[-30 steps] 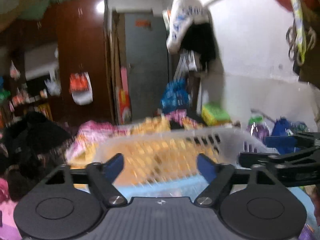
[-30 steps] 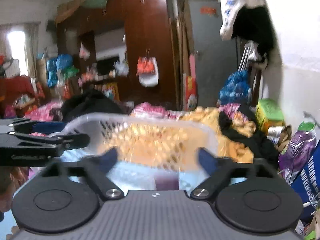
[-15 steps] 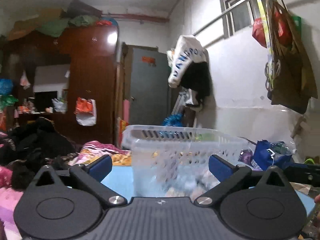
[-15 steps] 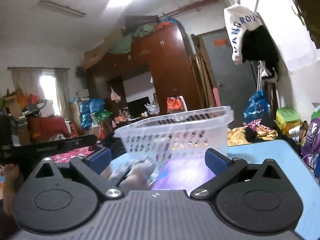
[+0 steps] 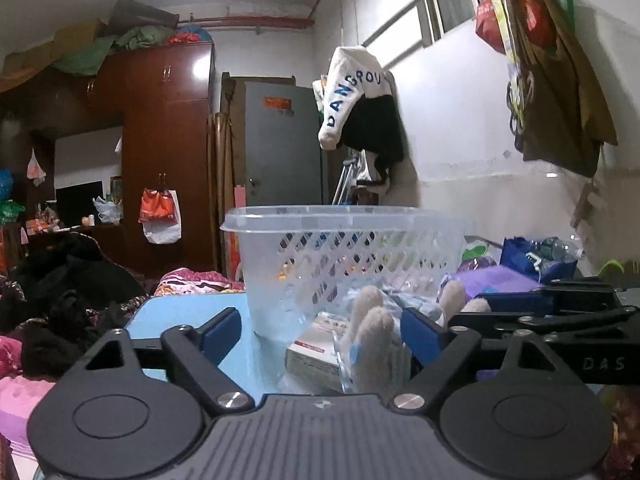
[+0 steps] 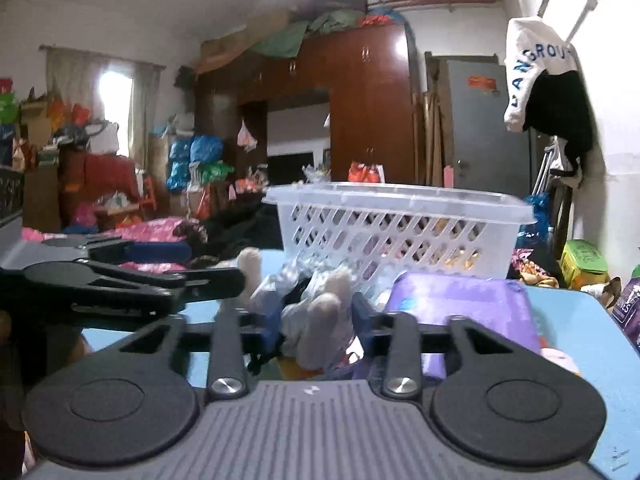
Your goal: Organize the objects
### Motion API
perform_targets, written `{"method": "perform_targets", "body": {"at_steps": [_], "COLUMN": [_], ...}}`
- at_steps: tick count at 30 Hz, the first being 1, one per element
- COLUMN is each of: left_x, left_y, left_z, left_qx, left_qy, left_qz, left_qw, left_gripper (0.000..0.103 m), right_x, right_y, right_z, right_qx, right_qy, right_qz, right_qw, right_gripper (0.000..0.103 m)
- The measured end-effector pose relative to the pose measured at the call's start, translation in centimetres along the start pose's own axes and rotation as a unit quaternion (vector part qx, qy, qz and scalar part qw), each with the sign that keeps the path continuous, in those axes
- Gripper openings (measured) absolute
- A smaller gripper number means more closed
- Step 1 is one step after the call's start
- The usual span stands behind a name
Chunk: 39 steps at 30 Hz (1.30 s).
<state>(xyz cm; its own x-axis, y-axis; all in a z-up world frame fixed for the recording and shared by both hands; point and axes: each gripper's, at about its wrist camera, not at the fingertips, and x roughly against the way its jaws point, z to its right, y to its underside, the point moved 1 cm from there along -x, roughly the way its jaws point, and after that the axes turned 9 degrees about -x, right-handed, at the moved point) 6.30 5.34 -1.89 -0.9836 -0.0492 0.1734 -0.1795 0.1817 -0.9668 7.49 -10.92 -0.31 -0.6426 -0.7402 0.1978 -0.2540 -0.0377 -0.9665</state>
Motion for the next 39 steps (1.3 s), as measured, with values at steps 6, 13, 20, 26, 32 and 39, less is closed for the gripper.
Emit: {"method": "perform_targets", "body": {"at_steps": [6,13,20,26,32,39], "left_x": [0.0,0.3,0.9,1.2,1.8,2.7], "left_y": [0.7,1.1,1.0,0.7,-1.0,-6.1], "left_z": [0.4,1.2,1.5,1.7,2.0,1.9], "left_qx": [-0.003,-0.010,-0.014,-0.018,-0.024,-0.032], "left_qy": [0.006,0.014,0.012,0.008,0.009,0.011], "left_qz": [-0.007,-0.007,0.001,0.009,0.022,0.064], "left_qw": [1.0000,0.9998,0.9998,0.9998,0.9994,0.9974], "left_gripper": [0.059,0.020,0.019,0.018,0.018,0.018], "right_x": [0.6,0.7,1.0,1.2,2.1,3.3], "right_y": [0.5,0.8,0.5,0.2,-1.9,-7.1], "right_z": [0.4,0.4,0.9,1.0,1.0,1.5], "right_qx": [-0.007,-0.014,-0.022,-0.017,-0.012,0.002], "right_qy": [0.004,-0.006,-0.019,-0.021,-0.034,-0.057], "right_qz": [0.007,0.010,0.019,0.024,0.035,0.057], "right_qw": [1.000,1.000,0.999,0.999,0.999,0.997], "right_gripper": [0.023,0.016,0.015,0.015,0.015,0.015]}}
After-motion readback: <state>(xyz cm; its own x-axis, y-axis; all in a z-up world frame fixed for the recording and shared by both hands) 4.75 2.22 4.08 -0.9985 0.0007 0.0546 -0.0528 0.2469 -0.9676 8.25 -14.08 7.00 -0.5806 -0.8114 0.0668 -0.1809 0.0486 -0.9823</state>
